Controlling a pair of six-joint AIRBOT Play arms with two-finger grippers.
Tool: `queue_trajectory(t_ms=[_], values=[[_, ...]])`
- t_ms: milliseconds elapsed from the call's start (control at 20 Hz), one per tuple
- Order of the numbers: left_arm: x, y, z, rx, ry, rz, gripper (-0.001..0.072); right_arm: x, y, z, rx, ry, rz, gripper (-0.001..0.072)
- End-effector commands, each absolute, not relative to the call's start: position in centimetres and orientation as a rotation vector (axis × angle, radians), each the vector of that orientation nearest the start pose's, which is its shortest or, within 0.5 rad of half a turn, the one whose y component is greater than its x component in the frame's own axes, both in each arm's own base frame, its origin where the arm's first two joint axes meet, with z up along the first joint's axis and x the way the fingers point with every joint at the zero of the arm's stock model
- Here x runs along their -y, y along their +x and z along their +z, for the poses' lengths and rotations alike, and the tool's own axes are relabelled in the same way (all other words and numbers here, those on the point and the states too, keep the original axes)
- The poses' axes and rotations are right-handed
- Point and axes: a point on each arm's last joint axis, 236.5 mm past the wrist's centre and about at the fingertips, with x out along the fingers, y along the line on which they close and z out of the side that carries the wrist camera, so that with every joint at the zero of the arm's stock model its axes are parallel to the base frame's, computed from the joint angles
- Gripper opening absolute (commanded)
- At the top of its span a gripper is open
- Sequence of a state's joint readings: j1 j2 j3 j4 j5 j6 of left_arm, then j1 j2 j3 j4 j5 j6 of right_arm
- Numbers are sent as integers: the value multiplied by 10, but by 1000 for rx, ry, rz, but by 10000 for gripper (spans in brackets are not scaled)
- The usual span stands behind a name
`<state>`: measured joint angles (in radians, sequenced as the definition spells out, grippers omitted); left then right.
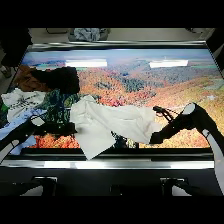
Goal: Fold the shirts.
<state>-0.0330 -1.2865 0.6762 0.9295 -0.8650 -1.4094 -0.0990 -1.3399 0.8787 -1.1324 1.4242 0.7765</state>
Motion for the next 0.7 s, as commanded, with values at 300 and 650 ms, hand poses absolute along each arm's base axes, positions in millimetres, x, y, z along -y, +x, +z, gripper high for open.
queue_trajectory(t_ms=[300, 650], values=[[117, 324, -84, -1312, -541, -230, 36, -121, 265, -87, -1534, -76, 739, 54], [91, 394, 172, -659, -300, -364, 33, -62, 356, 102, -1042, -407, 509, 50]])
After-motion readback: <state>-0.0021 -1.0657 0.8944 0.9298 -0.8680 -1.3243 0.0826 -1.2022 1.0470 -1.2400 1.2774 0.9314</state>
